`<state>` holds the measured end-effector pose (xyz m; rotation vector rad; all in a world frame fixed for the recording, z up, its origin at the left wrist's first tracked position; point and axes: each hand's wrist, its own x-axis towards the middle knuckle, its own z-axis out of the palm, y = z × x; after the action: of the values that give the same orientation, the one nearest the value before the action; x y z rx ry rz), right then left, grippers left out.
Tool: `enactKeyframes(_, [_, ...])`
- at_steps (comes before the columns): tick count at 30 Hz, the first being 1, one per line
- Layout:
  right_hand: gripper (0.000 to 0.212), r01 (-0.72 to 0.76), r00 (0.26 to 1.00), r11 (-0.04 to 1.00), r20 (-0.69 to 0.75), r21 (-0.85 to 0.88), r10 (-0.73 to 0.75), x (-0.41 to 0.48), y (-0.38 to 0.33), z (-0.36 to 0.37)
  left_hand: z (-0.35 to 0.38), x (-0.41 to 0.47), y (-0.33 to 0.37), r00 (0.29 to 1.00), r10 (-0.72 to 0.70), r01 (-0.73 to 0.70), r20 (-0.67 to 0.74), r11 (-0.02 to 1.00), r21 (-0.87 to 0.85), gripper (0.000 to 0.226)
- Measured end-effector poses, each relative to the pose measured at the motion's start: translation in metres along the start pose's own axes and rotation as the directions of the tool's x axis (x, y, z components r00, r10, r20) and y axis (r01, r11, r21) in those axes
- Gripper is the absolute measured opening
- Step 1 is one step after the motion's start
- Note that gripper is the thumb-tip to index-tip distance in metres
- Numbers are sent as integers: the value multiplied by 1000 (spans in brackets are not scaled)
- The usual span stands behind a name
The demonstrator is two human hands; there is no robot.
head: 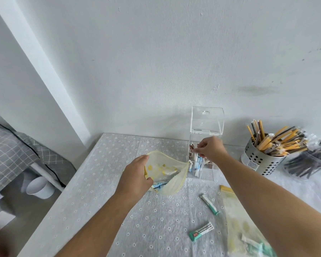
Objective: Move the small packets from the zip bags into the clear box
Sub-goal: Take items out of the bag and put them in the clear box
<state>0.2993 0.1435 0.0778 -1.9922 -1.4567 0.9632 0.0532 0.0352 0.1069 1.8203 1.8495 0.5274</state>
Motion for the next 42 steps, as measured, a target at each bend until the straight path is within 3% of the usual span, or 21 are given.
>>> enactKeyframes(6, [17, 59, 998, 998, -1, -10, -59, -11, -7, -7, -1, -3, 1, 1000, 1, -1, 4, 1000, 15, 71])
enactKeyframes(15, [12, 351, 927, 921, 75, 167, -367, -88, -49, 14, -3, -13, 2, 1000, 8, -8, 31, 1000, -6, 72])
enactKeyframes(21, [15, 482, 844, 876, 269, -4, -464, -117, -50, 59, -1, -23, -3, 997, 65, -64, 38, 997, -39, 73])
enactKeyframes(29, [51, 485, 800, 804, 546, -344, -249, -75, -37, 122, 2, -37, -17, 989, 129, -126, 74, 991, -40, 73])
enactKeyframes(34, [63, 523, 786, 652, 606, -550, -119, -48, -29, 146, -1, -39, -22, 985, 141, -135, 101, 989, -61, 73])
enactKeyframes(42, [16, 543, 801, 548, 588, -637, -110, -37, -22, 173, -1, -31, -24, 981, 144, -136, 127, 988, -72, 73])
